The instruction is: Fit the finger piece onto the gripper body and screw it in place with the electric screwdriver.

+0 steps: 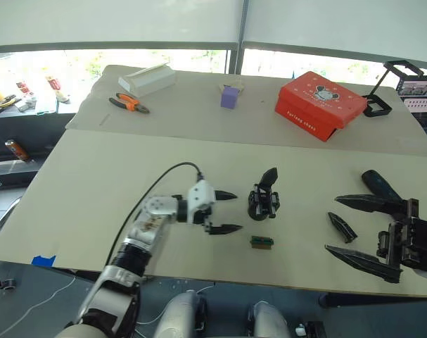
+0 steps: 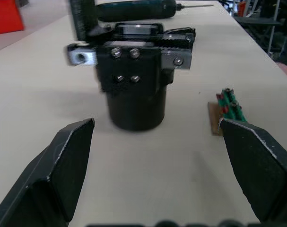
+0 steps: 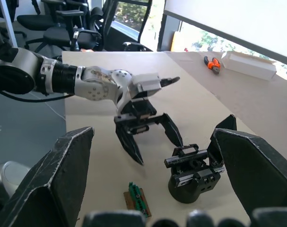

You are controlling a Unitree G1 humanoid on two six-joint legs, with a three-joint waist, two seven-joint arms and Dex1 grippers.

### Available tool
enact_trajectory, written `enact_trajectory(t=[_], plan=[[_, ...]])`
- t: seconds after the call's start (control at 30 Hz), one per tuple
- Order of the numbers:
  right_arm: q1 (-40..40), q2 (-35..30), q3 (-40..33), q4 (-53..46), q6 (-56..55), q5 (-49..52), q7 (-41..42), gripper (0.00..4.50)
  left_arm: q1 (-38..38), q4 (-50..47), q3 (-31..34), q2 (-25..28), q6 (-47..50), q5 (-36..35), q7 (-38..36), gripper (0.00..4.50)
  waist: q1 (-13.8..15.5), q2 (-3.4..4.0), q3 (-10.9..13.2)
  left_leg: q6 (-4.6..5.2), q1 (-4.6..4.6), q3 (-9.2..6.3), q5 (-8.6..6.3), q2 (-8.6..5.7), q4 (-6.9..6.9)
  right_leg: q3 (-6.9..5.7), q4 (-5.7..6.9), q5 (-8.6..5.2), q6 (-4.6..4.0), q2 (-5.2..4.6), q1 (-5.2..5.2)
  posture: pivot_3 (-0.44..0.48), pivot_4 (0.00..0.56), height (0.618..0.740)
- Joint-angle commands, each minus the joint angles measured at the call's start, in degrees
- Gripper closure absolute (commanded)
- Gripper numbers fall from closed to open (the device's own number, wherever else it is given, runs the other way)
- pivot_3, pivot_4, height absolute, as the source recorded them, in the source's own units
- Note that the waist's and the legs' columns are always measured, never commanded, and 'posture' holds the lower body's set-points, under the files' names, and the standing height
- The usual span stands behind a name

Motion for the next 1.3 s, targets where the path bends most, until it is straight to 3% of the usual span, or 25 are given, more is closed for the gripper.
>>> enact_trajectory(t=[0.03,0.47,0.57,0.67,1.07,1.3], plan=[[1.28,0.93,-1.96,-2.29,-1.40,-0.04,-0.35,0.00,-3.37,5.21,-0.57,-3.12,-1.95,2.45,4.98,0.02,-0.09,0.00,0.00,-0.01,0.00,0.00,0.00,0.01,0.00,0.00,0.01,0.00,0.00,0.01,0.01,0.000,0.150,0.740],[6.78,4.98,-4.01,-5.52,-2.65,-1.46,-2.65,0.00,-8.35,16.44,-0.86,-8.99,-4.03,3.45,5.88,0.02,0.08,0.00,0.00,0.02,0.00,0.01,-0.01,0.01,-0.01,0.00,-0.01,0.00,0.00,-0.02,-0.02,0.000,0.150,0.740],[7.88,5.61,-4.23,-6.00,-3.17,-1.64,-3.10,0.00,-8.74,17.75,-0.49,-9.53,-4.54,3.22,5.61,0.92,0.13,0.00,0.00,0.04,0.00,0.00,-0.03,0.00,0.00,0.00,-0.02,0.00,0.01,-0.03,-0.01,0.000,0.150,0.740],[8.86,6.08,-4.52,-6.36,-3.54,-1.74,-3.35,0.00,-9.04,18.54,-0.36,-9.91,-5.32,2.45,3.10,2.21,0.12,0.00,0.00,0.05,0.01,0.00,-0.03,0.00,0.01,0.00,-0.01,0.01,0.01,-0.03,0.00,0.000,0.150,0.740],[13.45,6.35,-6.84,-7.37,-3.42,-0.64,-3.13,0.00,-17.90,33.70,2.53,-9.62,-19.19,2.54,-8.23,2.21,-0.12,-0.01,0.01,0.07,-0.06,0.02,-0.04,0.01,0.00,-0.01,-0.03,0.00,0.01,0.00,-0.08,0.000,0.150,0.740],[15.26,6.37,-7.48,-9.40,-2.71,0.19,-4.98,0.00,-20.37,39.39,2.26,-11.20,-21.53,6.01,-3.59,2.21,0.09,-0.02,0.01,0.40,-0.14,0.01,-0.01,-0.01,0.05,-0.04,-0.06,0.01,0.04,-0.02,-0.09,0.000,0.150,0.740]])
